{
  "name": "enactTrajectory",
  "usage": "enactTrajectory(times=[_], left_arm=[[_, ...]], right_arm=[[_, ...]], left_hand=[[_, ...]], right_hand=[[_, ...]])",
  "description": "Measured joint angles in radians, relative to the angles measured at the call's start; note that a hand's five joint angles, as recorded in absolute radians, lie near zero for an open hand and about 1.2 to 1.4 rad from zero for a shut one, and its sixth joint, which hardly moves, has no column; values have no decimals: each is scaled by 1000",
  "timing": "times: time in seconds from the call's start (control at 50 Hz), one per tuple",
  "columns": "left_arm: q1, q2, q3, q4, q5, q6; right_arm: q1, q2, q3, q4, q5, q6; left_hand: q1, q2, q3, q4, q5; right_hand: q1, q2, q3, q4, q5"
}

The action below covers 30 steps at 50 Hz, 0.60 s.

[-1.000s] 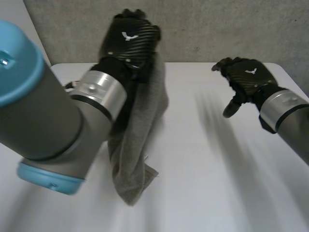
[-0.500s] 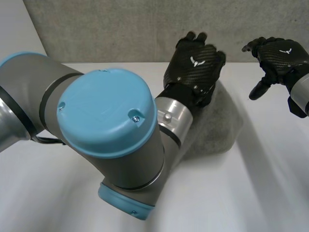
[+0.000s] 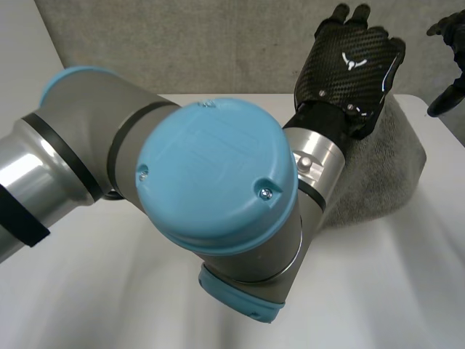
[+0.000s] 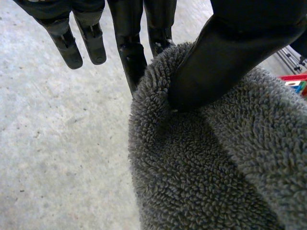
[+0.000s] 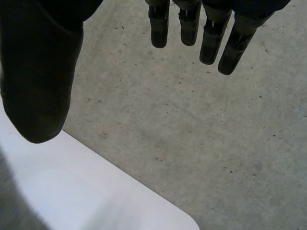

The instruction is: Fold the towel.

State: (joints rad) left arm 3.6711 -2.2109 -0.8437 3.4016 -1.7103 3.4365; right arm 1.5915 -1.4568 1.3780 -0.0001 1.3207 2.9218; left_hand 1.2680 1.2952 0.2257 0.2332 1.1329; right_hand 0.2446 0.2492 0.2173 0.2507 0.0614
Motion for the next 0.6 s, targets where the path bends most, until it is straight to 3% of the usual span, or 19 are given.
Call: enactTrajectory(times=[0.06, 0.1, 0.16, 0.4, 0.6], left_arm=[[6, -3, -28, 3, 2, 1], [14, 1, -75, 6, 8, 7], [25, 18, -155, 16, 29, 25], [129, 168, -426, 74, 74, 94], [224, 401, -638, 47, 26, 78]], right_arm=[[1, 0, 0, 1, -2, 0], [3, 0, 4, 1, -4, 0], [7, 2, 10, 2, -6, 0], [40, 11, 48, 19, -51, -12], [38, 1, 97, 166, -196, -151]], left_hand=[[-193, -202, 0, 0, -203], [-657, -672, 0, 0, -675], [-999, -1030, 0, 0, -1058], [-1025, -1056, 0, 0, -1083], [-1025, -1057, 0, 0, -1083]], right_hand=[[0, 0, 0, 0, 0], [0, 0, 0, 0, 0], [0, 0, 0, 0, 0], [0, 0, 0, 0, 0], [0, 0, 0, 0, 0]])
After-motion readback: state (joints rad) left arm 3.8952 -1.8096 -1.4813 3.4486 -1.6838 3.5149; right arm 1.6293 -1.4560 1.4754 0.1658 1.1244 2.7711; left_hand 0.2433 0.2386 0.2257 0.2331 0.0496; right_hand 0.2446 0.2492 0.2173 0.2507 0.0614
